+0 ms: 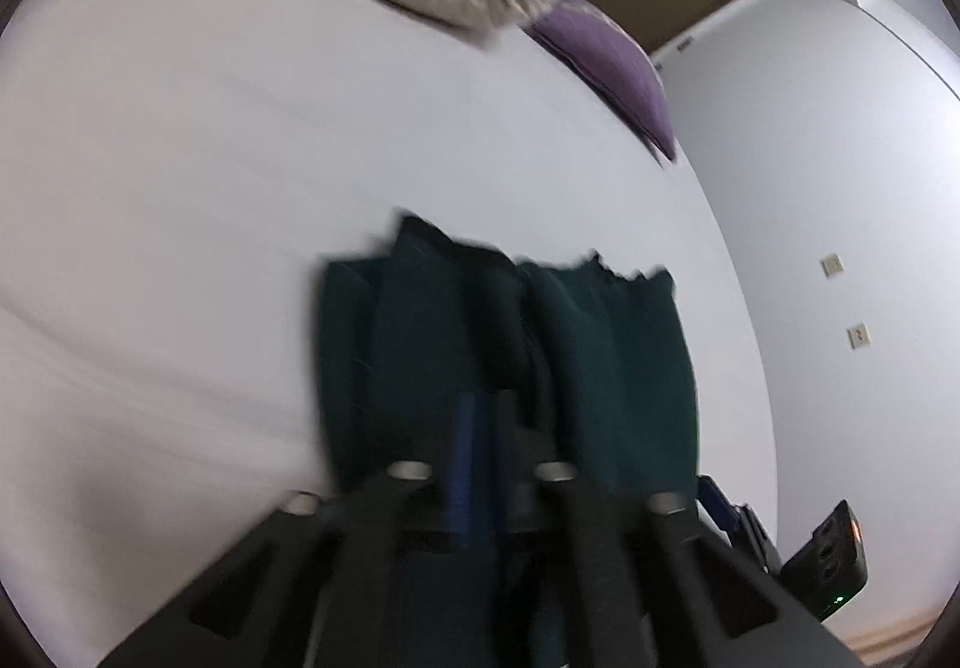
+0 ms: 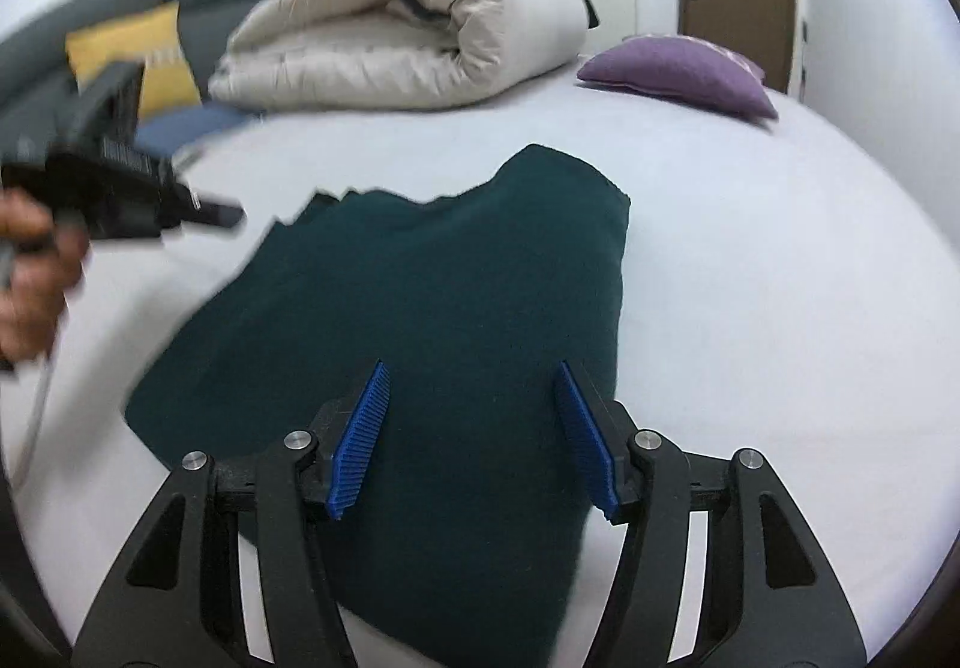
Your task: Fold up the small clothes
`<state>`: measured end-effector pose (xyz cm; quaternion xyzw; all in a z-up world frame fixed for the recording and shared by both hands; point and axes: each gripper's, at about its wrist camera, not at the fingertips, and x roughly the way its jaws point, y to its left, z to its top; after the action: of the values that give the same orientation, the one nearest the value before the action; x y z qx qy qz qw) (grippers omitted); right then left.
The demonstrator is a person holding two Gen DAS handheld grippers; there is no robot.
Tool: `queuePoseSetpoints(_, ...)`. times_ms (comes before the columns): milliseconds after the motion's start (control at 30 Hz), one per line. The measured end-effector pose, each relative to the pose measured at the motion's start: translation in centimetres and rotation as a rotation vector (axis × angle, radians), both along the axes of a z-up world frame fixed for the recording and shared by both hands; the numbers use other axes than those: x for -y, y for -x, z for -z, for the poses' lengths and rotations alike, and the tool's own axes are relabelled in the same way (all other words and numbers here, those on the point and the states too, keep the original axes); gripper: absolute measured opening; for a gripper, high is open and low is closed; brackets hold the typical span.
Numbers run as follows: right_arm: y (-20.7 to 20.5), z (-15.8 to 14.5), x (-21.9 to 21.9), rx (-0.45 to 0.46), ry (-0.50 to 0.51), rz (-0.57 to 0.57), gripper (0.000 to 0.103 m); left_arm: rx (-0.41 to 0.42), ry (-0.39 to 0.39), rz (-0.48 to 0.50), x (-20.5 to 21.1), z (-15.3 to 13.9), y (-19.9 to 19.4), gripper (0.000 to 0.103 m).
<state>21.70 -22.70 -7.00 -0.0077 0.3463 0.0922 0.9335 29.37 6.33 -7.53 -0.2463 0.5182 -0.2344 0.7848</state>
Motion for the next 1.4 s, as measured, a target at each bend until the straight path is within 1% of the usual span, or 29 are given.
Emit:
queuePoseSetpoints(33,0.2,0.1,0.1,0.0,0.002,-0.001,0.064,-0.015,0.031,0.012,0.9,0.6,-0.1,0.032)
queuePoseSetpoints(67,0.5,0.3,0.1,-0.003,0.018,-0.007,0.064,-0.03,0.039,0.02,1.8,1.4,-0.2,0.033)
queuePoseSetpoints(100,1.0,0.6,-0.2,-0.003,0.033,-0.017,0.065,-0.043,0.04,0.028,2.2,1.9,0.1,0.033)
queuePoseSetpoints(167,1.9,1.3,-0.9,-0.008,0.098,-0.034,0.066,-0.062,0.033,0.038,3.5,3.0,0.1,0.033)
queuePoseSetpoints(200,1.2,2.0,-1.7,-0.02,0.121,-0.033,0.07,-0.066,0.035,0.038,3.8,3.2,0.2,0.034)
queuePoseSetpoints(233,1.4,2.5,-1.3,-0.047,0.134,-0.023,0.075,-0.07,0.04,0.035,3.9,3.4,0.5,0.034)
queuePoseSetpoints(267,1.2,3.5,-0.8,-0.087,0.125,-0.006,0.076,-0.071,0.043,0.037,4.2,3.4,0.6,0.035)
queuePoseSetpoints(300,0.5,4.4,-0.2,-0.127,0.083,0.009,0.076,-0.066,0.033,0.043,4.6,3.2,0.8,0.035)
queuePoseSetpoints(333,0.3,5.0,0.9,-0.165,0.004,0.027,0.076,-0.054,0.014,0.052,4.9,2.9,1.0,0.035)
queuePoseSetpoints(367,0.2,5.3,1.5,-0.172,-0.036,0.037,0.077,-0.034,-0.016,0.074,5.7,2.4,1.1,0.035)
queuePoseSetpoints(400,0.7,5.3,1.6,-0.168,-0.049,0.044,0.078,-0.023,-0.035,0.083,6.1,2.1,1.3,0.035)
queuePoseSetpoints(467,1.4,5.2,1.4,-0.15,-0.032,0.046,0.078,0.0,-0.061,0.098,6.5,1.6,1.9,0.035)
queuePoseSetpoints(567,2.3,5.1,1.2,-0.116,-0.028,0.045,0.078,0.007,-0.066,0.103,6.6,1.7,1.9,0.035)
queuePoseSetpoints(633,2.4,5.5,1.7,-0.12,-0.062,0.051,0.078,0.035,-0.085,0.111,6.9,1.2,2.3,0.035)
queuePoseSetpoints(733,3.0,6.0,2.7,-0.133,-0.135,0.062,0.078,0.102,-0.123,0.144,7.9,0.0,3.2,0.035)
queuePoseSetpoints(767,3.5,5.8,3.1,-0.135,-0.142,0.062,0.078,0.121,-0.114,0.153,8.1,-0.3,3.4,0.039)
queuePoseSetpoints(800,3.6,5.7,3.2,-0.137,-0.146,0.061,0.078,0.129,-0.083,0.156,8.0,-0.5,3.5,0.052)
queuePoseSetpoints(833,3.6,5.9,3.2,-0.141,-0.152,0.056,0.078,0.129,-0.036,0.157,7.8,-0.5,3.5,0.06)
queuePoseSetpoints(867,3.4,6.0,3.3,-0.143,-0.157,0.052,0.079,0.123,0.029,0.159,7.7,-0.3,3.4,0.069)
queuePoseSetpoints(900,3.3,6.1,3.5,-0.146,-0.168,0.048,0.079,0.116,0.053,0.161,7.6,-0.1,3.3,0.072)
queuePoseSetpoints(967,3.3,6.2,3.8,-0.151,-0.192,0.045,0.079,0.101,0.052,0.166,7.9,0.7,3.0,0.072)
queuePoseSetpoints(1000,3.1,6.2,3.9,-0.152,-0.196,0.043,0.079,0.085,0.039,0.167,8.1,1.2,2.8,0.071)
queuePoseSetpoints(1033,3.0,6.3,4.0,-0.151,-0.197,0.041,0.079,0.065,0.03,0.16,8.5,1.6,2.4,0.068)
queuePoseSetpoints(1100,2.9,6.3,4.0,-0.152,-0.201,0.042,0.079,0.014,0.04,0.127,8.4,2.6,1.8,0.044)
queuePoseSetpoints(1167,2.7,6.5,4.3,-0.154,-0.218,0.038,0.079,-0.002,0.072,0.111,8.1,2.9,1.4,0.035)
queuePoseSetpoints(1267,2.5,6.5,4.6,-0.156,-0.238,0.035,0.079,-0.005,0.089,0.126,8.4,2.7,1.2,0.034)
queuePoseSetpoints(1333,2.4,6.5,4.5,-0.154,-0.237,0.035,0.079,-0.022,0.119,0.117,8.4,2.8,0.5,0.035)
queuePoseSetpoints(1367,2.4,6.5,4.5,-0.154,-0.237,0.035,0.079,-0.053,0.161,0.102,8.1,3.3,-0.1,0.04)
queuePoseSetpoints(1400,2.4,6.5,4.5,-0.154,-0.239,0.035,0.079,-0.081,0.221,0.09,7.7,3.8,-0.6,0.046)
